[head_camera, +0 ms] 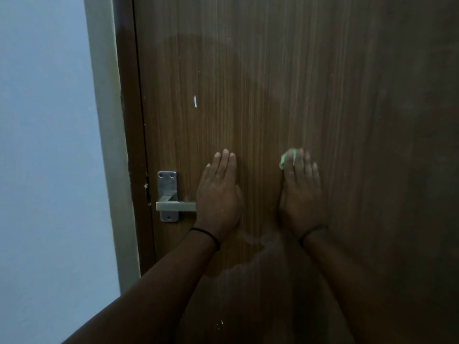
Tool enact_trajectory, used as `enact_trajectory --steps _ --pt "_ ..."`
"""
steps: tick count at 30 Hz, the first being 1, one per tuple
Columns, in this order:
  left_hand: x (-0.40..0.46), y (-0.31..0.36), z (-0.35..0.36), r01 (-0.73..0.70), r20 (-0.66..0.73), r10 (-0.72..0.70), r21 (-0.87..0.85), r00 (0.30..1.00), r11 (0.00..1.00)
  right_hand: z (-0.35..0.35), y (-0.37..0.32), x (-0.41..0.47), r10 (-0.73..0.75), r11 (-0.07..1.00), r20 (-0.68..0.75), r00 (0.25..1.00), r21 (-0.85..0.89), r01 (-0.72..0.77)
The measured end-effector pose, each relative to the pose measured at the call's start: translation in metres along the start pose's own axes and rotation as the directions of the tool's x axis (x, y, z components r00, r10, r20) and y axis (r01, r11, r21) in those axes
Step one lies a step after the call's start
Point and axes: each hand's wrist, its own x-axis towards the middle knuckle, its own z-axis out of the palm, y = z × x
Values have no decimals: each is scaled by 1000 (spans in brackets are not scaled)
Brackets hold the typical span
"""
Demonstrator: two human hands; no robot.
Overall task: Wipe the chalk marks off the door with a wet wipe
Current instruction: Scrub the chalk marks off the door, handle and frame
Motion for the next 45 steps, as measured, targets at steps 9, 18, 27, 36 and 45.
enact_trajectory --steps 9,18,27,36,45 --pt "-46 9 10 -99 73 104 -78 992 992 23 -40 -76 99 994 234 967 14 -106" --pt "-106 -28 37 -71 192 76 -33 978 997 41 -51 -139 301 951 247 921 -8 -308" --pt "-144 -78 40 -102 302 94 12 949 995 54 -88 -146 83 995 325 942 19 -94" --pt "-160 -94 46 -55 303 40 41 952 998 71 -115 -199 30 998 386 922 41 -49" --pt "-201 -133 24 268 253 -275 61 928 961 79 -149 -188 71 995 375 924 39 -92"
